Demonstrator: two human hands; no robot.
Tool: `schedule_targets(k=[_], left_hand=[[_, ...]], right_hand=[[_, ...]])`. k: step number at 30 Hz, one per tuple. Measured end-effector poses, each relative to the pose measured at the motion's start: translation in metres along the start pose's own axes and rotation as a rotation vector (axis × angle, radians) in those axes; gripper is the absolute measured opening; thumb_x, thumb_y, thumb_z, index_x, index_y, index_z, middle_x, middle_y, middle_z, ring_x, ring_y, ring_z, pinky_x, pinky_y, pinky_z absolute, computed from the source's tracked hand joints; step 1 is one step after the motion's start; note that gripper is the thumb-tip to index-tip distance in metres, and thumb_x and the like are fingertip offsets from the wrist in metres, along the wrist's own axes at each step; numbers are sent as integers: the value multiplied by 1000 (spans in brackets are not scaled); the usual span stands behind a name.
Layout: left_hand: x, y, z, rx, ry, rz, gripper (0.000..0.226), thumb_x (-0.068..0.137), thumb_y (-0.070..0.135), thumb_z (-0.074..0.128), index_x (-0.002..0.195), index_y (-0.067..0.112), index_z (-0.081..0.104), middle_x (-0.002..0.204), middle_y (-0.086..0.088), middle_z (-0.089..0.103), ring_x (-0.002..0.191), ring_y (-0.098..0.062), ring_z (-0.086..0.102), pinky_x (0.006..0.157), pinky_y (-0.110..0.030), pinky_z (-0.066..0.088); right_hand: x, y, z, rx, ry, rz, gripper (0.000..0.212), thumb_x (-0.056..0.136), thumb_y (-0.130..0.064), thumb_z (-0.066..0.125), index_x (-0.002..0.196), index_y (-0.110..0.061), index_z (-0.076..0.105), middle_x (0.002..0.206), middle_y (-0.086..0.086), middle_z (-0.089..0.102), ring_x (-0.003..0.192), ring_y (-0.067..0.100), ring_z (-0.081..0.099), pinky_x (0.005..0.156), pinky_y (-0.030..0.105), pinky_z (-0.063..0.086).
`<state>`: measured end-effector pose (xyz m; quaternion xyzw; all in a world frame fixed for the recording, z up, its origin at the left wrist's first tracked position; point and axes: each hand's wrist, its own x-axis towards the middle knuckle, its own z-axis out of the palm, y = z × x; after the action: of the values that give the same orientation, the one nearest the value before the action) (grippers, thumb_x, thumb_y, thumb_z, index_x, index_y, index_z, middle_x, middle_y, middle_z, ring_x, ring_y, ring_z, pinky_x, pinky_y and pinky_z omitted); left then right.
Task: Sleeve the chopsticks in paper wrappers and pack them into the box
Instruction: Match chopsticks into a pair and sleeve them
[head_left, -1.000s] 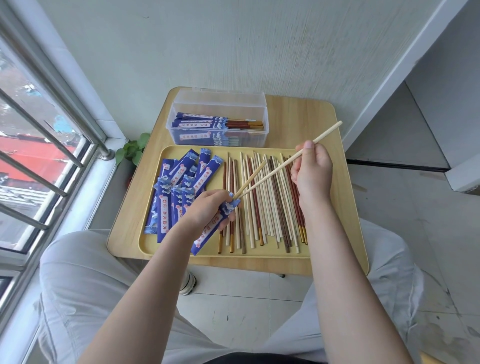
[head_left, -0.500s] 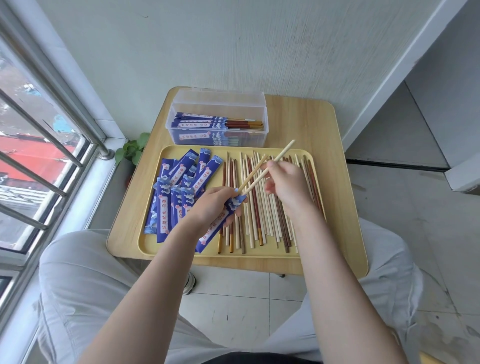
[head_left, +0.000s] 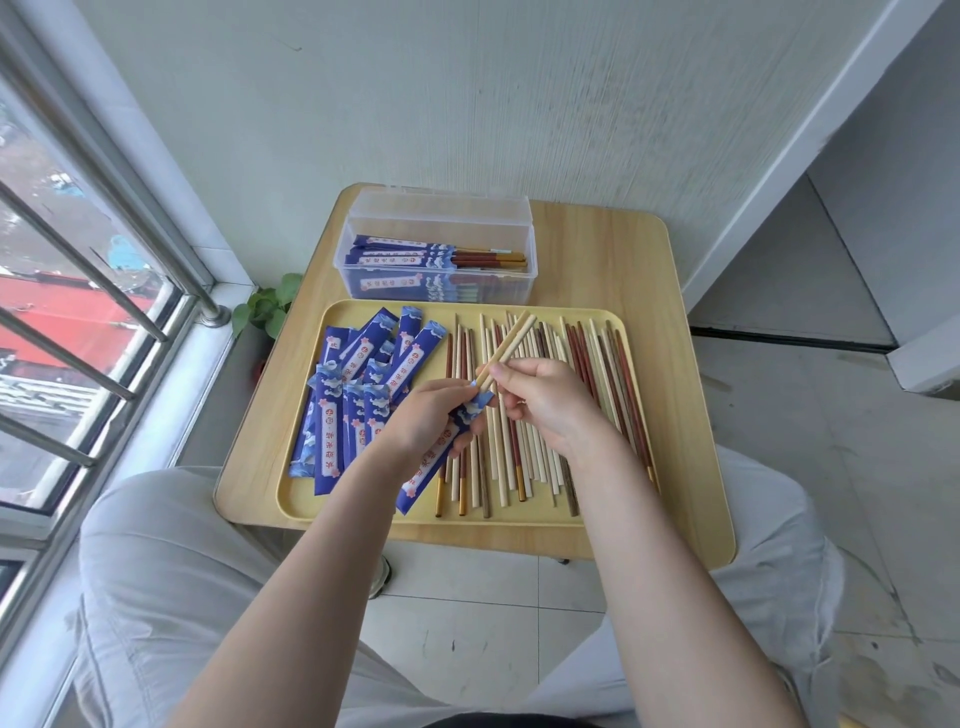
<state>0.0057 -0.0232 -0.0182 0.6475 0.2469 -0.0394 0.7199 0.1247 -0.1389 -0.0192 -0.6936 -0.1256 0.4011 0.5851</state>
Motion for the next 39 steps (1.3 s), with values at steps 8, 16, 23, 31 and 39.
schedule_targets(k=[8, 16, 23, 31, 39], left_hand=[[2, 2, -3, 3, 2, -16, 27, 106, 19, 41, 92, 5, 60, 70, -9, 58, 52, -19, 44, 49, -26, 39], [4, 4, -7, 42, 0, -34, 26, 106, 21, 43, 90, 6, 57, 71, -8, 63, 53, -19, 49, 53, -28, 44], [13, 20, -17, 201, 47, -59, 28, 106, 29, 48, 94, 9, 65, 71, -6, 65, 56, -15, 57, 60, -27, 51], [56, 77, -33, 612, 315, 122, 10, 98, 21, 61, 102, 17, 69, 80, 7, 67, 70, -6, 62, 62, -17, 47], [122, 112, -59, 1038, 511, 189, 25, 103, 23, 42, 115, 29, 63, 106, 1, 66, 107, -26, 57, 105, -45, 32]], right_hand=[[8, -3, -3, -25, 70, 71, 28, 84, -24, 81, 100, -2, 74, 67, 1, 59, 57, 10, 50, 55, 24, 44], [9, -7, 2, -66, 81, 49, 28, 82, -33, 82, 73, -14, 63, 53, -5, 52, 50, 10, 45, 51, 24, 39], [17, -26, -7, 56, -28, 7, 23, 98, -22, 64, 101, -1, 71, 68, 4, 61, 53, 12, 52, 50, 25, 42], [47, -60, -4, 279, 48, -3, 15, 100, -13, 59, 99, 0, 67, 71, 9, 62, 55, 15, 56, 50, 24, 50], [104, -89, -20, 484, 342, -87, 6, 97, -1, 62, 103, 1, 61, 84, 15, 67, 64, 22, 70, 68, 31, 62]])
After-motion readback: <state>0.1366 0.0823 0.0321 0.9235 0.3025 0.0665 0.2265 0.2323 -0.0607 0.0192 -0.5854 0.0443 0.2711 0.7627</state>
